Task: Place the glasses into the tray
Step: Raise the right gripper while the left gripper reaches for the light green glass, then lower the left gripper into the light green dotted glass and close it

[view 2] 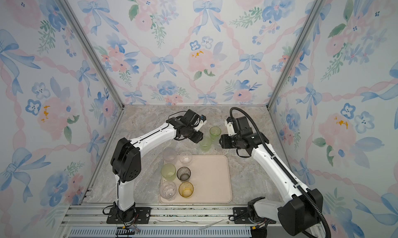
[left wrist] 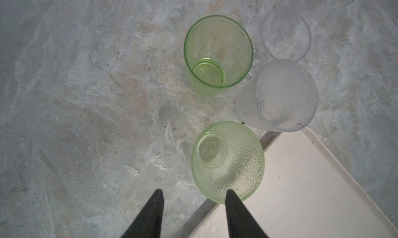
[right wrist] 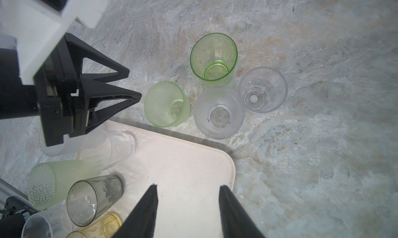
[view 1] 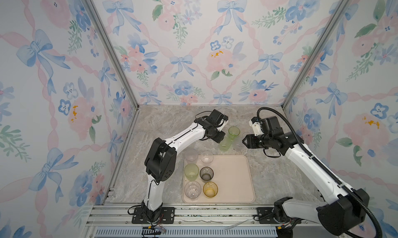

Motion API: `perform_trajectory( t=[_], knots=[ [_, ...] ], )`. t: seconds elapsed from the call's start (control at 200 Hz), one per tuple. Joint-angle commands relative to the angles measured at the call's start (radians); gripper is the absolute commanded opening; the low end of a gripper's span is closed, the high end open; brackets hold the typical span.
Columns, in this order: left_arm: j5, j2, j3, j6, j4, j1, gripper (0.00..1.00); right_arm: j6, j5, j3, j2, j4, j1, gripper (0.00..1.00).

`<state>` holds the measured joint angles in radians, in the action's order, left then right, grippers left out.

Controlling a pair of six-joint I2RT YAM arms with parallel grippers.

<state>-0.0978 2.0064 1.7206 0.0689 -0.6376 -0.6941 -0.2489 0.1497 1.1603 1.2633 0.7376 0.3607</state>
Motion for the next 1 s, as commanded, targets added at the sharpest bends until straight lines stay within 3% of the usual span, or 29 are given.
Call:
perform_trajectory(
  t=[0.0,0.66,0.996],
  knots=[
    [-0.025,0.049,0.048,-0.025,-0.046,-0.005,0.47,0.012,0.018,0.004,0.004,-0.018,-0.012,0.49],
    [0.079,0.213,0.258,-0.060,-0.188,-0.031,0.37,0.023,0.056,-0.046,-0.003,-0.050,-0.071,0.49],
    [0.078,0.261,0.318,-0.072,-0.228,-0.032,0.30,0.026,0.072,-0.051,0.007,-0.060,-0.091,0.49]
  ],
)
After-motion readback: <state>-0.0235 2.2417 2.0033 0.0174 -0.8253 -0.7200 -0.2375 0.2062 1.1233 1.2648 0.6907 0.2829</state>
